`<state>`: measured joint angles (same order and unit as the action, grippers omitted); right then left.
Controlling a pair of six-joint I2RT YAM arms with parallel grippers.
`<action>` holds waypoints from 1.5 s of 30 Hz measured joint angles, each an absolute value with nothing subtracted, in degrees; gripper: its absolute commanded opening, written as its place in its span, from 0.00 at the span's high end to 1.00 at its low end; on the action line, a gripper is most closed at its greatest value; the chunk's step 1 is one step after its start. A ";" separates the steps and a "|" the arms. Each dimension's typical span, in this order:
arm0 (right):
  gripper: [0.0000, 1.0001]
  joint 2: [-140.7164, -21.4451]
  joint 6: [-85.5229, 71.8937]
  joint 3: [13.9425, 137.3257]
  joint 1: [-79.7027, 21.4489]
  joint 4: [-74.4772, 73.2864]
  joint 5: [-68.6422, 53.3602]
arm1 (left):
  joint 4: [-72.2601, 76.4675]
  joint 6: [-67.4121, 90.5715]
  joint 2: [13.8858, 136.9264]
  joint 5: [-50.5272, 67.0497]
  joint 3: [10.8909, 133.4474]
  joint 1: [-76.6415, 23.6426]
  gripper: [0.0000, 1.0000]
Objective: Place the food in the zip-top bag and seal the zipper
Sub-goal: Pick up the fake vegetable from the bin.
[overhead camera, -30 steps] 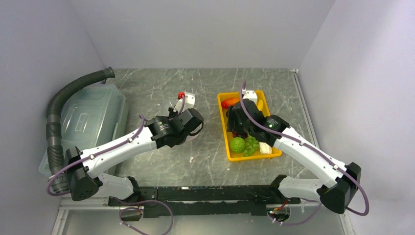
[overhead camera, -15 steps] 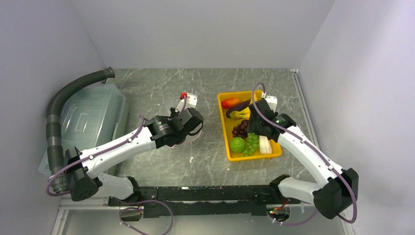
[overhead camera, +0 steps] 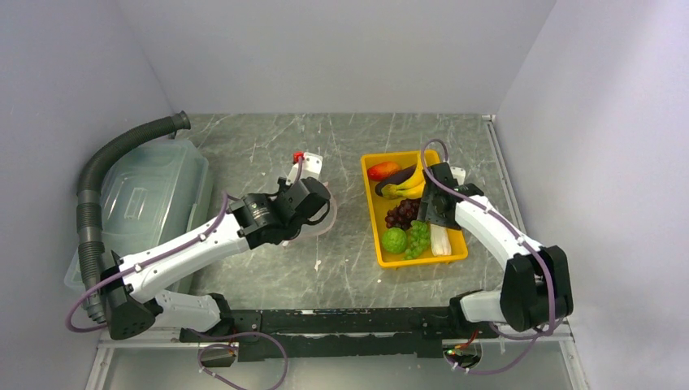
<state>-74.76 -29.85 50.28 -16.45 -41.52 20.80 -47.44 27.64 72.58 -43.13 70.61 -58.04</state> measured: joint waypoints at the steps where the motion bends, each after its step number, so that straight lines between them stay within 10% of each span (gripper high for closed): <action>1: 0.30 -75.57 -29.58 50.04 -15.88 -40.80 20.25 | -47.42 27.64 72.47 -43.07 70.61 -58.04 1.00; 24: 0.35 -91.70 -27.59 53.12 -10.59 -32.99 17.80 | -47.42 27.64 71.48 -42.24 70.50 -58.04 1.00; 33: 0.95 -93.54 -25.71 54.43 -9.89 -32.75 19.70 | -47.42 27.66 71.48 -42.24 70.50 -58.04 1.00; 45: 1.00 -84.38 -26.33 56.27 -9.93 -36.40 20.34 | -47.42 27.66 71.48 -42.26 70.50 -58.04 1.00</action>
